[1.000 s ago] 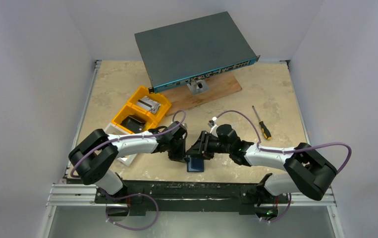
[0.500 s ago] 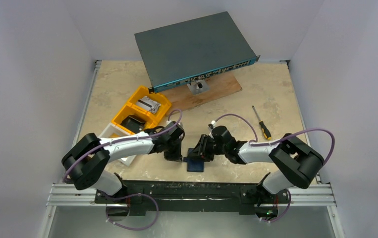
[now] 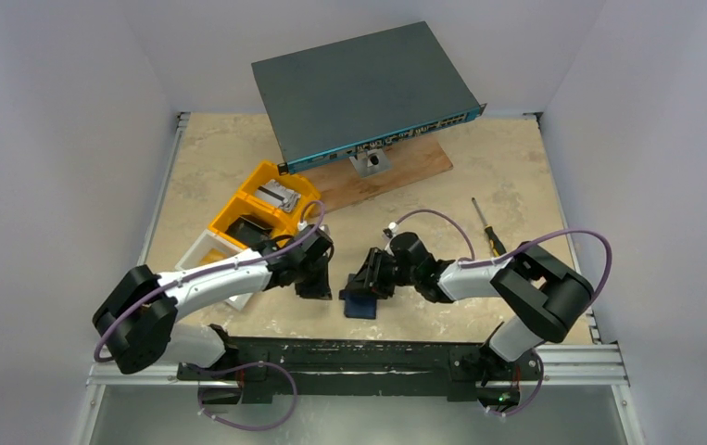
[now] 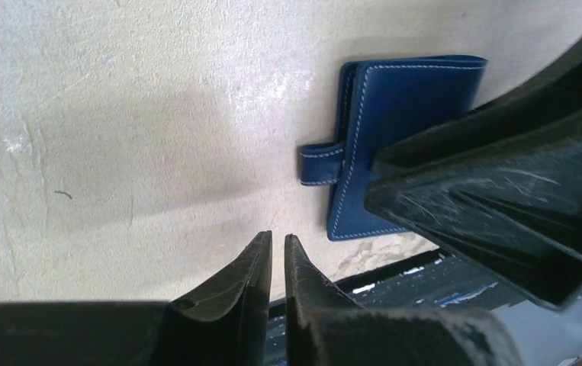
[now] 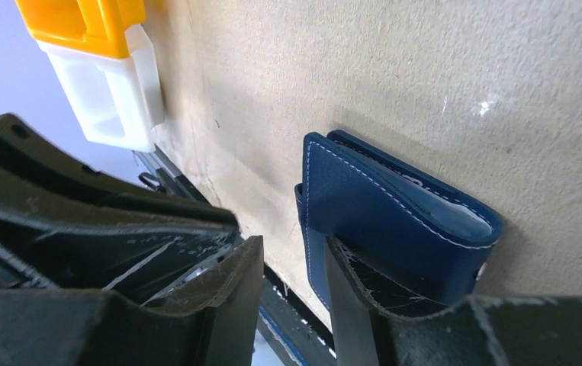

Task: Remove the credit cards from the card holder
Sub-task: Close the card holder at the center of the board, then reset both arms

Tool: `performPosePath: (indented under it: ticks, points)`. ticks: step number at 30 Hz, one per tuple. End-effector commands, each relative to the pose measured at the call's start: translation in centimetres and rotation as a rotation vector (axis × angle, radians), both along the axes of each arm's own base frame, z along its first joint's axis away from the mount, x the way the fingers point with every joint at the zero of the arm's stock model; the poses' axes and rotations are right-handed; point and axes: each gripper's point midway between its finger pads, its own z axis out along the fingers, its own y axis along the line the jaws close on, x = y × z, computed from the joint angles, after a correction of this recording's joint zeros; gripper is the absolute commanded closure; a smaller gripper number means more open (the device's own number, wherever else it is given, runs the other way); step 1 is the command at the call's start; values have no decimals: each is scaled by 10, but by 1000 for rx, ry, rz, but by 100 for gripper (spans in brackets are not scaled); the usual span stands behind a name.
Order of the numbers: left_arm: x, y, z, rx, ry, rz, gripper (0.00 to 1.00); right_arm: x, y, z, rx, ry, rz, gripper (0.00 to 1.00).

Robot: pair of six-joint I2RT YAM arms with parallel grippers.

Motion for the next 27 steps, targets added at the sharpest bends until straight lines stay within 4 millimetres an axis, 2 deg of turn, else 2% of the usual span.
performPosePath:
  ticks: [1,9,18,21,24,27]
  points:
    - [6,1,28,-35,-69,-11,87,10,-3,-5,-72,-36,-7,63]
    - [20,3,83,-89,-171,-39,76,26,6,30,-63,-113,-9,56]
    - [31,5,121,-144,-248,-58,71,41,12,60,-71,-179,-13,53]
    - [36,8,139,-168,-288,-55,66,48,13,80,-78,-225,-24,49]
    - [42,17,162,-184,-351,-45,54,59,8,112,-87,-312,-49,41]
    - [50,31,186,-181,-423,-21,33,66,-4,142,-116,-390,-91,21]
